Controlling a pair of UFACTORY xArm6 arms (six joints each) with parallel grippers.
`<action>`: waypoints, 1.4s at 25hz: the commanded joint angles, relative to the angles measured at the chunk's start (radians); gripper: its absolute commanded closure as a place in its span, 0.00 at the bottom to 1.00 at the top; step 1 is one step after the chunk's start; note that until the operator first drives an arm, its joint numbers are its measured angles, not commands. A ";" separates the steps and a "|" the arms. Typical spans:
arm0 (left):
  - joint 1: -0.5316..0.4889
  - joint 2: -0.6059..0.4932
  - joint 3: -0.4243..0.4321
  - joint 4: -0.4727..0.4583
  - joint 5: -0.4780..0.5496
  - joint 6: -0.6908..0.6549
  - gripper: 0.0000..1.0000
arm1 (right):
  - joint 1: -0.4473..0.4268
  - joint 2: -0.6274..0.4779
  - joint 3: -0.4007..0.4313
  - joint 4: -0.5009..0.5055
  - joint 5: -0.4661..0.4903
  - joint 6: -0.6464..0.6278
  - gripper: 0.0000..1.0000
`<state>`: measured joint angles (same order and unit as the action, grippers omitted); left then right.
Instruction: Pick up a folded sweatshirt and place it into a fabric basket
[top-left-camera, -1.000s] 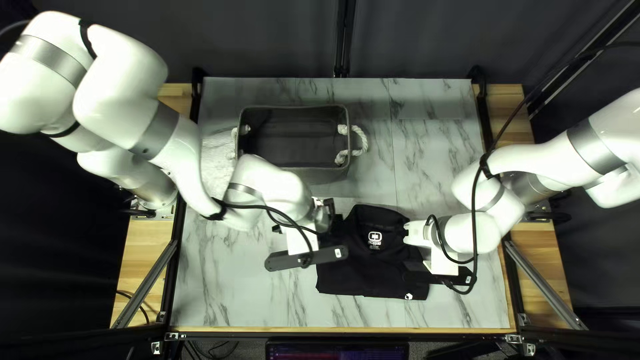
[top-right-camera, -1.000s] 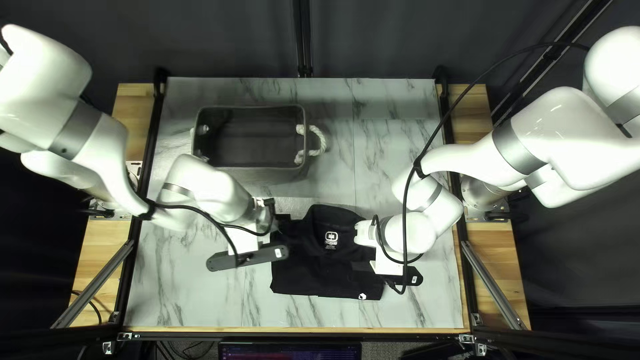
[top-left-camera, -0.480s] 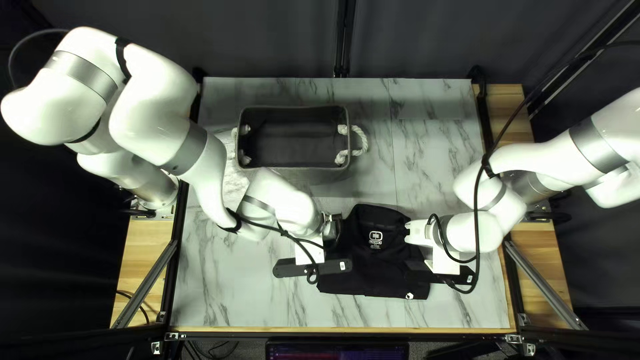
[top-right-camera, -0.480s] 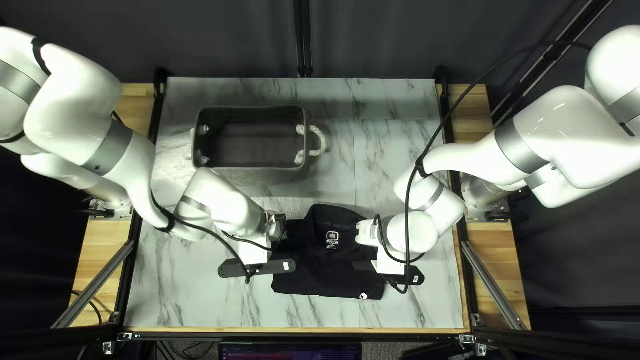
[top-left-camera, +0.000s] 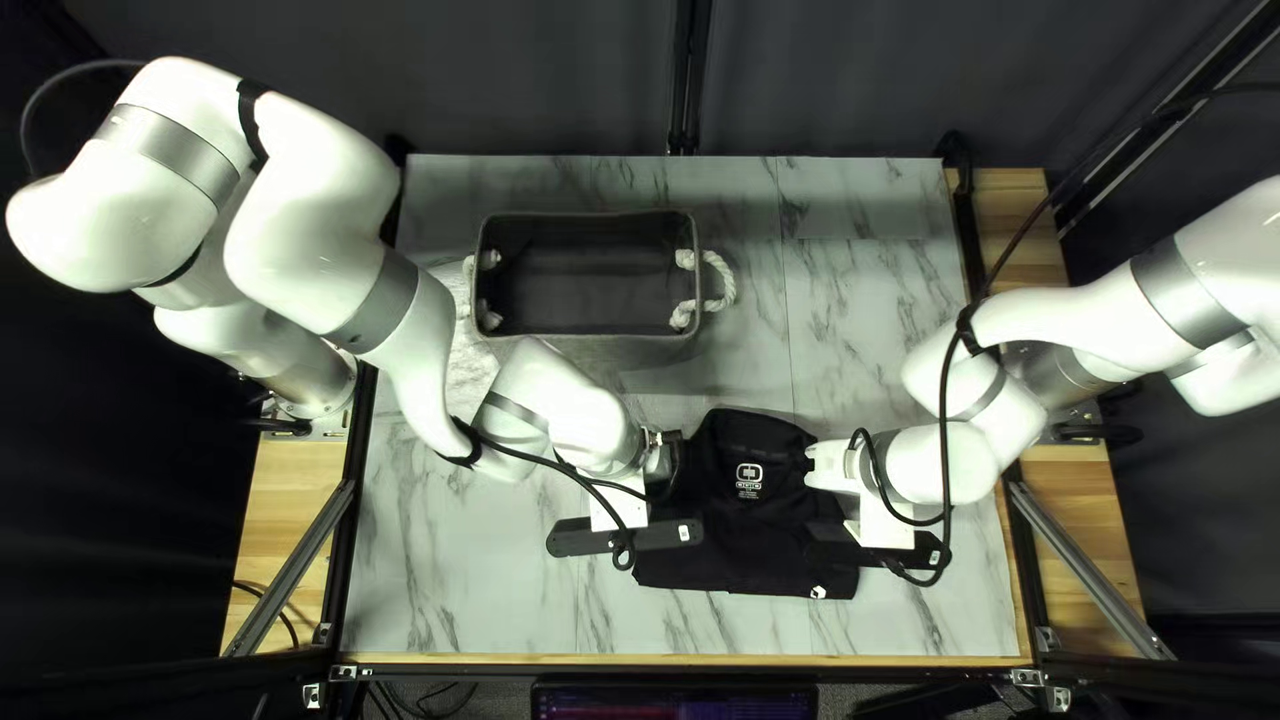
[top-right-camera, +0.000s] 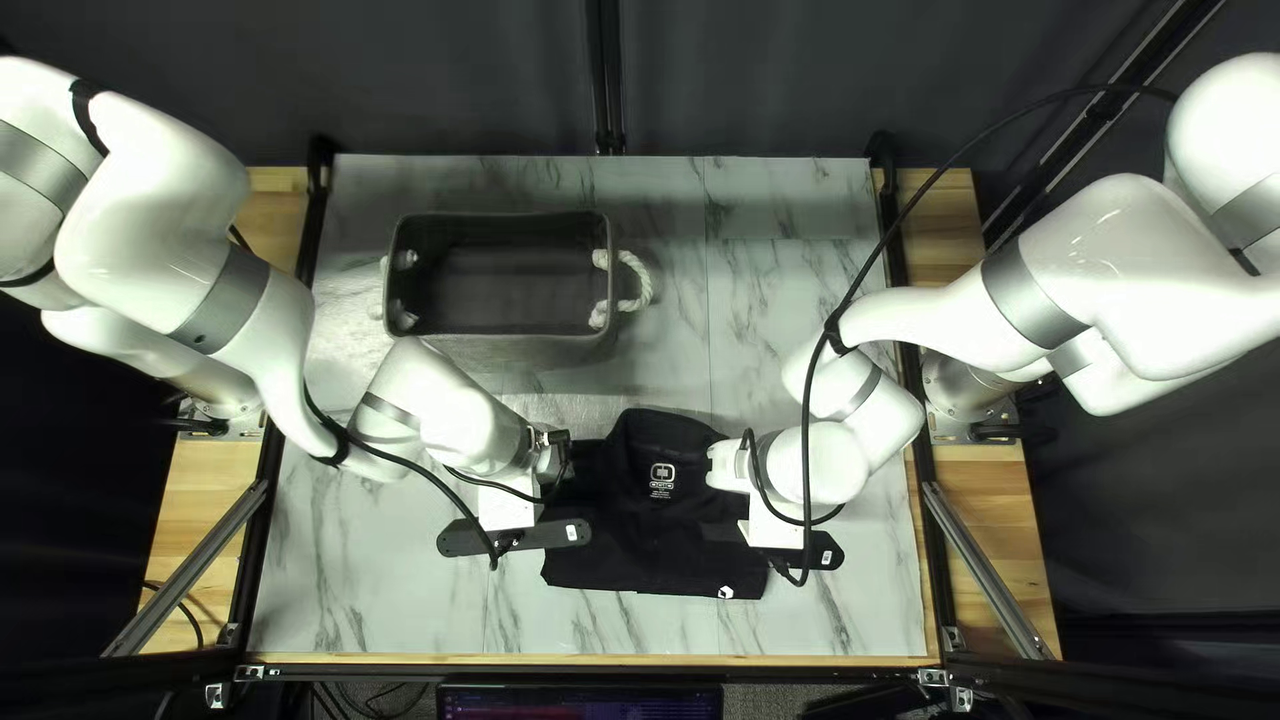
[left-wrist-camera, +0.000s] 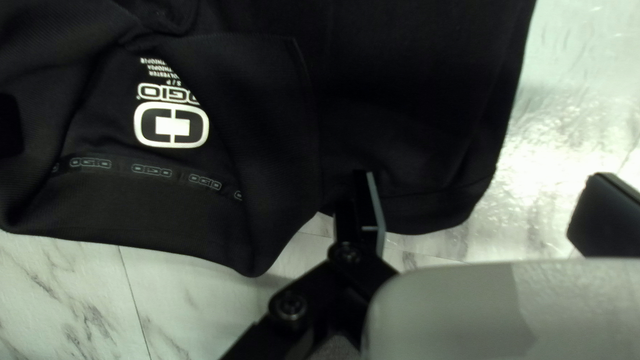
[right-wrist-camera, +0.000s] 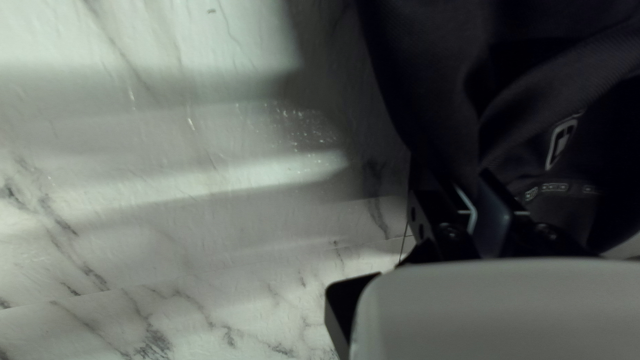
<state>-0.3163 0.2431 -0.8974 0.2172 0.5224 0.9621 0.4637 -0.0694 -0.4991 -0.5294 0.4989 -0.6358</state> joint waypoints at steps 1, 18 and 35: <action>-0.003 0.036 -0.040 0.039 0.026 -0.029 0.00 | 0.002 -0.005 0.000 0.003 0.006 -0.004 1.00; 0.001 0.103 -0.061 0.130 -0.001 -0.122 0.00 | 0.000 0.001 -0.004 0.001 0.004 -0.002 1.00; 0.017 0.112 -0.067 0.079 0.000 -0.052 0.00 | -0.005 0.004 -0.007 0.005 0.001 -0.009 1.00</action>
<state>-0.2997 0.3541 -0.9641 0.2983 0.5226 0.9074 0.4593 -0.0649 -0.5055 -0.5249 0.4996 -0.6444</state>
